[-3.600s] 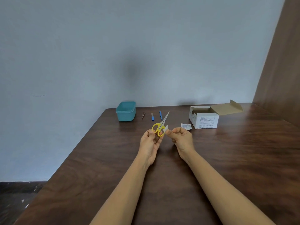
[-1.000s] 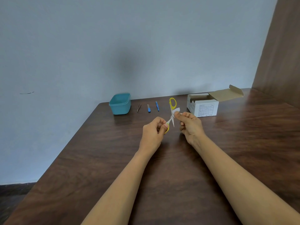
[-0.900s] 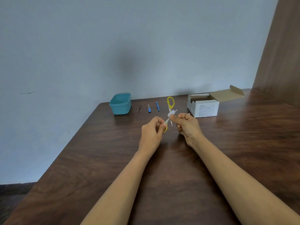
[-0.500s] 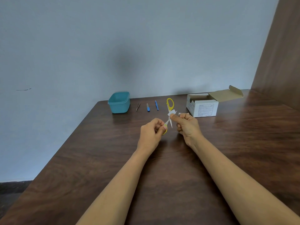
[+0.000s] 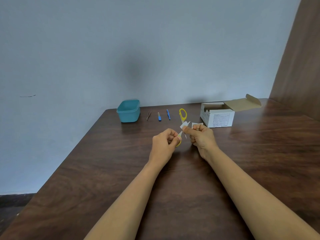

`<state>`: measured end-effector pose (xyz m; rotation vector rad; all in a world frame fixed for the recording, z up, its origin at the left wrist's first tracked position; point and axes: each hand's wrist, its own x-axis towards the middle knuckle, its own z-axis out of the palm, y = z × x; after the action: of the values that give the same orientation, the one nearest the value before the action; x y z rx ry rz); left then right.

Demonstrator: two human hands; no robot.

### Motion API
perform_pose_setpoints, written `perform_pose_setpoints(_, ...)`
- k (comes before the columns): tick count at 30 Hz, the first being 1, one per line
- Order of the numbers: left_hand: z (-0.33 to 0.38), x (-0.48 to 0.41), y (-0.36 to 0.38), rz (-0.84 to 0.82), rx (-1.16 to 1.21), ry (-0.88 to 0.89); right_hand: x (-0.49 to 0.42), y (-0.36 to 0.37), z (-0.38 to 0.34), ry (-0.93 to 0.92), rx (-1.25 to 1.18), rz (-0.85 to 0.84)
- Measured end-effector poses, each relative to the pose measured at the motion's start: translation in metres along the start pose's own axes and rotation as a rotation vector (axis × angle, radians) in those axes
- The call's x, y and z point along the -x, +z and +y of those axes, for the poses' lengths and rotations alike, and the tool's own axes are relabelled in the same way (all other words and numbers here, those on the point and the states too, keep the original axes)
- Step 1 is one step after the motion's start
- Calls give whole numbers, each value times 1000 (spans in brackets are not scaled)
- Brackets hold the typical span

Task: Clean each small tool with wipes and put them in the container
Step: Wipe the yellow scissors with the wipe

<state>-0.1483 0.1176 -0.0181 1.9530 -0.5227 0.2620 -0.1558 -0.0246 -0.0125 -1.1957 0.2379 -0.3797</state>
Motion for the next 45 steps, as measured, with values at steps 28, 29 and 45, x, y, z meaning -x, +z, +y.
perform_pose_setpoints(28,4,1,2,-62,15,-16,-4,-8,-4,37,-207,85)
perform_pose_setpoints(29,4,1,3,-62,6,-14,-4,-8,-5,39,-206,71)
perform_pose_setpoints(45,1,0,-3,46,31,-75,2,-1,-3,-13,172,-81)
